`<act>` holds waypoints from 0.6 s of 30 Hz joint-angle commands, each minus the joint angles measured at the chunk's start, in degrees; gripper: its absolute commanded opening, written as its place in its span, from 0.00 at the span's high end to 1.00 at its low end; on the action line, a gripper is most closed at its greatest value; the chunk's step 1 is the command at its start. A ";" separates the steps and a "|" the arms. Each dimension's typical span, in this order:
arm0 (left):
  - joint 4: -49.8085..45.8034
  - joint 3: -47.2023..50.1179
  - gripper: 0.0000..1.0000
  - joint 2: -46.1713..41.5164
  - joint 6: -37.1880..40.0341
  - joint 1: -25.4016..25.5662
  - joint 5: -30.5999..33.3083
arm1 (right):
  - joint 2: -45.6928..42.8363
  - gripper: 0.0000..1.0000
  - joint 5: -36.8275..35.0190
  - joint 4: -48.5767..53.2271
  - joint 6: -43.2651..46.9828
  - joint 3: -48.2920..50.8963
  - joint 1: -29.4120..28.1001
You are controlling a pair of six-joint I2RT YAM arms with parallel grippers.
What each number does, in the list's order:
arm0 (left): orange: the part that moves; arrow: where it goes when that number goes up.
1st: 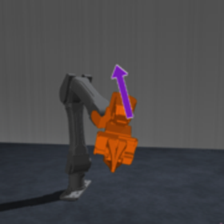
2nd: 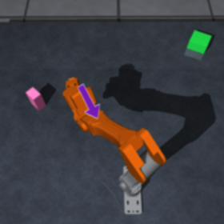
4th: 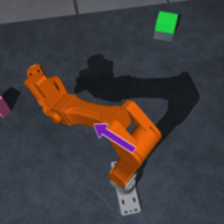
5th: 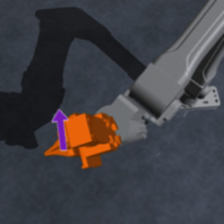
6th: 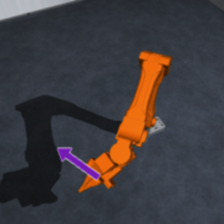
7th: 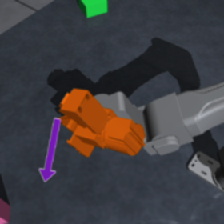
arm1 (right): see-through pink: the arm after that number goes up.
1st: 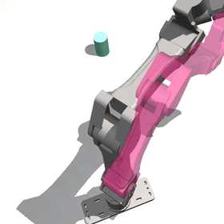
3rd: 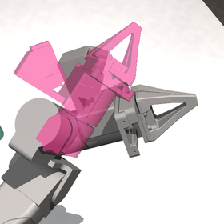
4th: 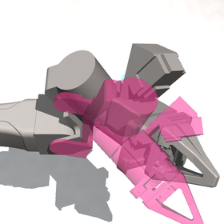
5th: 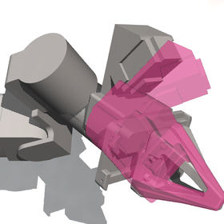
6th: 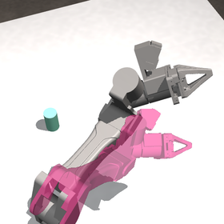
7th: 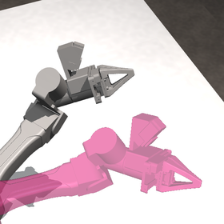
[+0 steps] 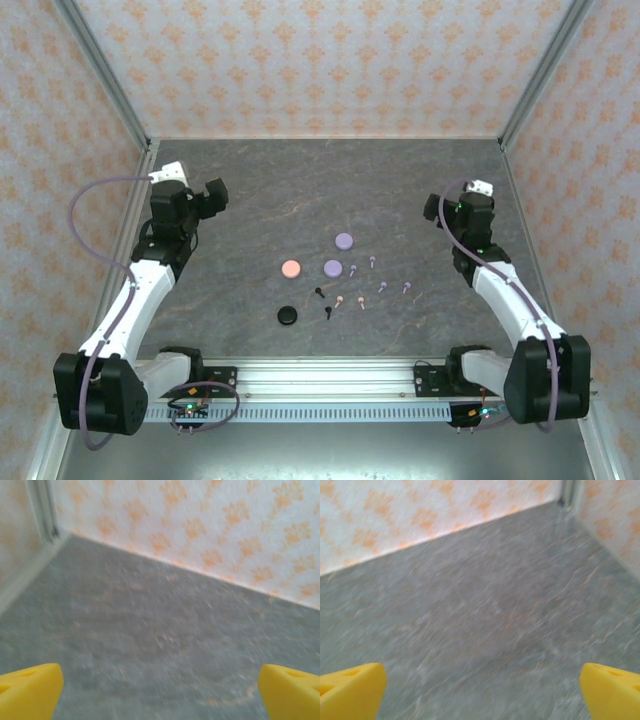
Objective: Insert the wireless bluetooth earbuds into the charging case
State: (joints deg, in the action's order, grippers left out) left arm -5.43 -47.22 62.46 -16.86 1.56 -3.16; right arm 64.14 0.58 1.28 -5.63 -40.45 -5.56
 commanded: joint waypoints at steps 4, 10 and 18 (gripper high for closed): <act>-13.17 1.78 0.00 -1.87 -12.09 3.98 -15.19 | -1.10 0.01 4.97 21.01 -4.74 -4.58 -9.22; -8.13 5.06 0.00 -2.34 -19.64 8.27 -18.39 | 7.92 0.00 5.38 27.93 0.08 -11.69 -18.58; 0.52 8.84 0.00 -1.15 -27.36 10.13 -17.46 | 26.75 0.00 7.66 36.04 12.32 -26.65 -24.76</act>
State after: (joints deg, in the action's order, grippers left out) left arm -9.74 -38.76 61.17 -40.23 11.07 -20.58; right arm 86.56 7.18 31.31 0.27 -62.72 -29.06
